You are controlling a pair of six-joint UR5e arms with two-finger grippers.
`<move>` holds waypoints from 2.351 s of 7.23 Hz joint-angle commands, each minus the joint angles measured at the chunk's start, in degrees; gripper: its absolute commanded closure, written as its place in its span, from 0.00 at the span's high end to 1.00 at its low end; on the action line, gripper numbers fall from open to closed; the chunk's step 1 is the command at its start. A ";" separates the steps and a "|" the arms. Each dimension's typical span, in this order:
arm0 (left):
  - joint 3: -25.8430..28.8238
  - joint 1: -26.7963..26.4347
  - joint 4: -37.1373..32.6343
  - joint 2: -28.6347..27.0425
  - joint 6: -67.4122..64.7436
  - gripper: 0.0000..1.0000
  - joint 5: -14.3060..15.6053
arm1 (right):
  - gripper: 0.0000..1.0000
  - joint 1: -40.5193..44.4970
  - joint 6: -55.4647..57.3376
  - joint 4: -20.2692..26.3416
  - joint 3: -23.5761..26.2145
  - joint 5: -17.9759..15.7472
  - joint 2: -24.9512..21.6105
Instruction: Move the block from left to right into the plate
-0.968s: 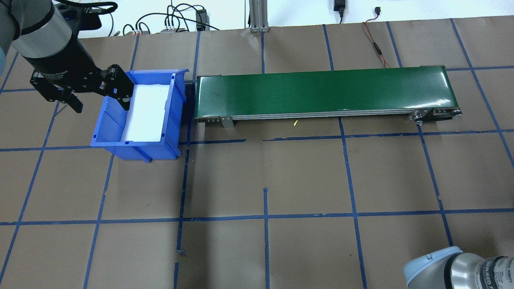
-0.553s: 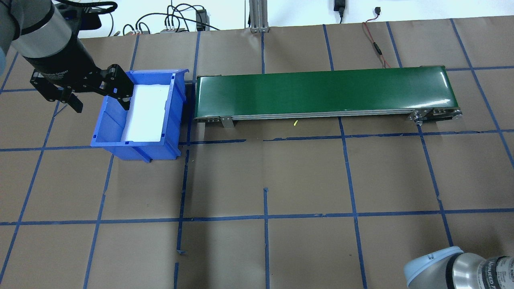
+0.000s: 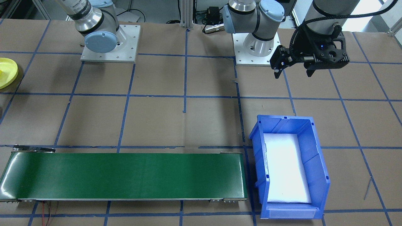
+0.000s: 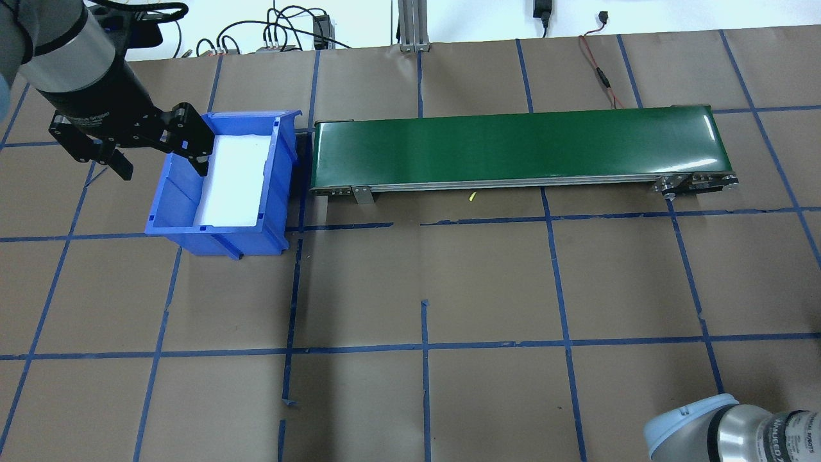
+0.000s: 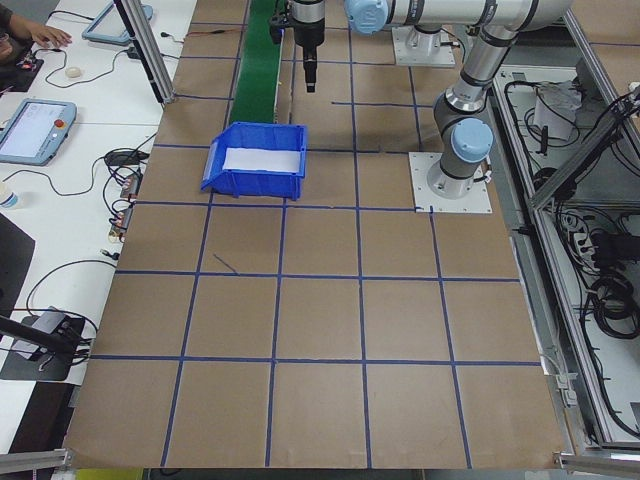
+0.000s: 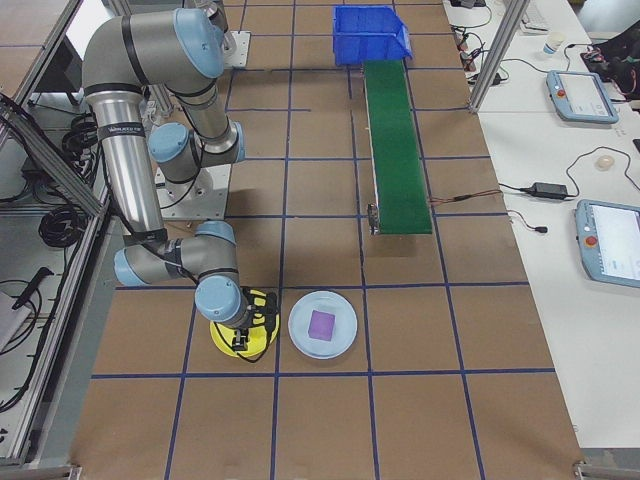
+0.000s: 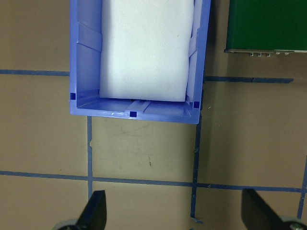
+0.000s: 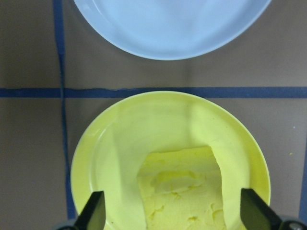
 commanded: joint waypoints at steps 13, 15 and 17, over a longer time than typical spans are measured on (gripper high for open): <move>0.00 0.09 0.06 -0.09 0.04 1.00 -0.24 | 1.00 78.79 86.32 29.53 -22.05 -3.69 -12.15; 0.09 0.52 0.06 -0.01 0.04 1.00 -0.15 | 1.00 78.99 88.69 27.00 -19.52 -1.58 -12.93; 0.09 0.53 0.06 0.00 0.04 1.00 -0.07 | 1.00 78.03 88.44 21.62 -17.48 -1.40 -14.52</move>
